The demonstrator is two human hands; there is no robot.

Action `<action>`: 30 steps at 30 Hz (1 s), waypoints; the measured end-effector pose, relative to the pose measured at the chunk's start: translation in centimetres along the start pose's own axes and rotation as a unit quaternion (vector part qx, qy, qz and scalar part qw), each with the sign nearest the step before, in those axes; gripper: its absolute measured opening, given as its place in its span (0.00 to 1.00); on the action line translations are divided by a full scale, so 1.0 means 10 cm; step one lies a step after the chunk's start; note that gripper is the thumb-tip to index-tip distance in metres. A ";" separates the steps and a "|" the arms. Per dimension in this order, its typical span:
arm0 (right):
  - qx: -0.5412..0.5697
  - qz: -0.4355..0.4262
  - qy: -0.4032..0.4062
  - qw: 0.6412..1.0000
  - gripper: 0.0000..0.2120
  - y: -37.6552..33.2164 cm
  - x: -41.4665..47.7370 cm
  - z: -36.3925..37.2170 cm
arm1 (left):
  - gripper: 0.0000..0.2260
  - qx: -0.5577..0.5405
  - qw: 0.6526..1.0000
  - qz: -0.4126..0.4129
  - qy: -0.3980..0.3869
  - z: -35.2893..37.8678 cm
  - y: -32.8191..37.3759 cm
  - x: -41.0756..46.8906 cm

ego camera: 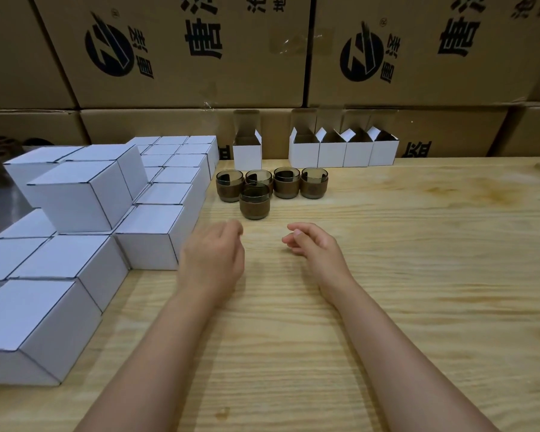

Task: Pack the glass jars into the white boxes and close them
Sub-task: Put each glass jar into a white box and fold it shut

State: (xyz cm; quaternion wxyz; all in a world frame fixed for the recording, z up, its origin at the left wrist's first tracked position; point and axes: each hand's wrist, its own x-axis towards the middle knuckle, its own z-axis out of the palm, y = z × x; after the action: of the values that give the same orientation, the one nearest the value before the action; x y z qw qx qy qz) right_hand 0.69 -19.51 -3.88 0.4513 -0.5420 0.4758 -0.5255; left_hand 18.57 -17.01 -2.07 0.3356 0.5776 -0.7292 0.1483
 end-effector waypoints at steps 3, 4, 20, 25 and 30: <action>-0.008 0.002 -0.003 1.000 0.08 0.02 0.00 0.00 | 0.08 -0.025 0.984 -0.131 -0.120 0.21 -0.06 -0.06; -0.015 0.000 -0.004 1.000 0.08 0.03 0.00 0.00 | 0.08 -0.032 0.982 -0.140 -0.125 0.25 -0.09 -0.06; -0.307 -0.153 0.044 0.938 0.11 -0.47 1.34 0.18 | 0.04 -0.022 0.987 -0.109 -0.112 0.30 -0.11 -0.05; -0.394 -0.138 -0.057 0.907 0.19 -0.51 2.20 0.48 | 0.05 -0.013 0.983 -0.112 -0.146 0.29 -0.11 -0.02; -0.368 -0.051 -0.156 0.915 0.25 -0.43 2.73 0.73 | 0.07 -0.038 0.990 -0.084 -0.111 0.27 -0.11 0.03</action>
State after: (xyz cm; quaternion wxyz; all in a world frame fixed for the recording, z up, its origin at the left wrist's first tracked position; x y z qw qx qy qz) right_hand 8.03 -45.99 3.95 0.2613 -0.7680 0.5309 -0.2448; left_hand 18.73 -19.23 -4.04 0.2857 0.6362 -0.7162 0.0265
